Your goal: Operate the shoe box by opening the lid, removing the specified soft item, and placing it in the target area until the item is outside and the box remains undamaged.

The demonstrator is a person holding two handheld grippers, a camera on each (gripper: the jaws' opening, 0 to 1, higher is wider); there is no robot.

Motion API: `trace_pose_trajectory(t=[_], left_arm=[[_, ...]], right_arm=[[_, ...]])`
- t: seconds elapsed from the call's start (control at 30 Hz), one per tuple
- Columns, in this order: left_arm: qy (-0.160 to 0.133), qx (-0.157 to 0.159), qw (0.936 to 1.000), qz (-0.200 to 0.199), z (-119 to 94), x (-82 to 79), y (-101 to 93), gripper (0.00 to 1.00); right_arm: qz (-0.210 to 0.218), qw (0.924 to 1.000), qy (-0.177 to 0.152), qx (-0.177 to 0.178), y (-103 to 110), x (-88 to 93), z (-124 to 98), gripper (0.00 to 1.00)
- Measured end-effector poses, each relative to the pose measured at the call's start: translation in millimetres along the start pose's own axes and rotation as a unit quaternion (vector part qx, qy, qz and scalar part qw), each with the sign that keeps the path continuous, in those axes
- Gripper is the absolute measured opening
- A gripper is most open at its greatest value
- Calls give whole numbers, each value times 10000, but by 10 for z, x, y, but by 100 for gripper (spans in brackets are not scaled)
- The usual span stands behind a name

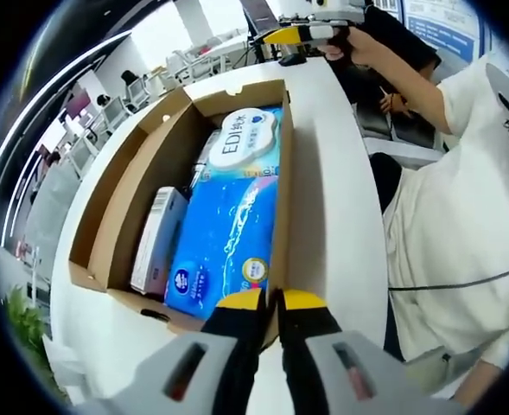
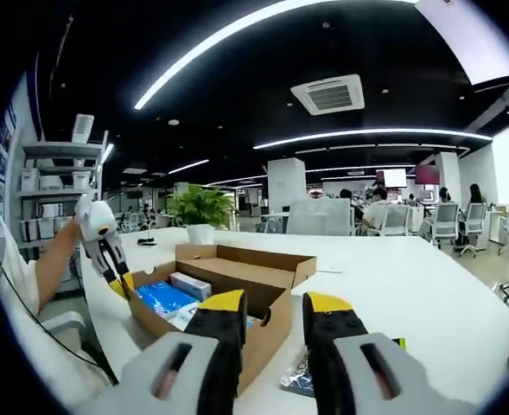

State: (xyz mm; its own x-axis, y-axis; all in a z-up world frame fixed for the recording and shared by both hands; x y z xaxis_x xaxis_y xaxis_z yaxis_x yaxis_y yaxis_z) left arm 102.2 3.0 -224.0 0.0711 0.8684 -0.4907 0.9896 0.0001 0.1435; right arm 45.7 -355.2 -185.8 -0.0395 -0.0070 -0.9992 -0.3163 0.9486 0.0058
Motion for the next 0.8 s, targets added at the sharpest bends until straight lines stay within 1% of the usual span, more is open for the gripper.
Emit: trace_pose_trajectory(t=[0.03, 0.07, 0.17, 0.2, 0.23, 0.27, 0.33, 0.4, 0.47, 0.5, 0.53, 0.57, 0.6, 0.67, 0.7, 0.73, 0.77, 0.8], left_arm=[[-4, -8, 10000, 17, 2, -1, 0, 6], [6, -15, 10000, 17, 3, -4, 2, 6], [-11, -3, 10000, -11, 0, 1, 9, 6], [-70, 21, 10000, -34, -11, 13, 14, 6], [-146, 25, 9999, -78, -12, 15, 21, 6], [-142, 7, 9998, -109, -8, 10, 18, 6], [-148, 3, 9999, 20, -7, 12, 12, 6], [-104, -15, 9998, -152, -1, 0, 19, 6], [-39, -18, 9999, -145, 7, -10, 12, 6], [-19, -7, 10000, -77, 6, -8, 9, 6], [-38, 40, 10000, -30, 5, -5, 11, 6], [-66, 90, 9999, -23, -1, 3, 22, 5], [-93, 131, 9999, -64, -1, 4, 33, 5], [-57, 136, 9999, -1, 5, 0, 20, 5], [-22, 143, 9989, 446, 10, -5, 8, 5], [-78, 169, 9987, 469, 8, 3, 8, 5], [-108, 174, 9995, 238, 3, 10, 16, 4], [-107, 182, 9996, 203, 5, 7, 22, 4]], right_arm=[[-20, 10000, 24, -29, 4, -5, 4, 26], [-103, 9998, 128, -117, 28, -19, 9, 27], [-388, 9985, 248, -284, 81, -71, 13, 27], [-466, 9980, 254, -330, 108, -110, 15, 28], [-454, 9977, 223, -449, 137, -151, 21, 28], [-449, 9974, 238, -512, 153, -172, 23, 29], [-417, 9968, 201, -657, 177, -244, 44, 30], [-590, 9937, 186, -936, 237, -313, 52, 30], [-736, 9919, 246, -1001, 280, -371, 68, 30], [-793, 9912, 277, -1021, 288, -392, 86, 30], [-983, 9895, 338, -1006, 276, -418, 136, 30], [-1052, 9885, 399, -1014, 268, -429, 173, 31], [-959, 9888, 468, -1048, 277, -452, 227, 31], [-969, 9868, 519, -1190, 307, -469, 259, 31], [-911, 9848, 597, -1350, 357, -503, 309, 31], [-904, 9825, 651, -1490, 399, -523, 340, 31], [-901, 9814, 668, -1557, 419, -540, 360, 31], [-870, 9815, 697, -1557, 426, -557, 379, 31]])
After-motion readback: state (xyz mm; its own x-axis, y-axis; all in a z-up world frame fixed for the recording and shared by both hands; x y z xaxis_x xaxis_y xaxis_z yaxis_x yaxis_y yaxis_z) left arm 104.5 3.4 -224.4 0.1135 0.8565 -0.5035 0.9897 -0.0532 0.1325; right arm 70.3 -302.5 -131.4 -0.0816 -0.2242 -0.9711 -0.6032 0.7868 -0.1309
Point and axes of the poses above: the point that each gripper's makers call its tool centre point, and the gripper's own axes: z roughly forward along the fingers, y roughly to its left, x roughly out of its underside, the point moved 8 cm from there along -z, roughly backward along the fingers, and after that the axes turned 5 degrees about x, right-handed, at the moved point
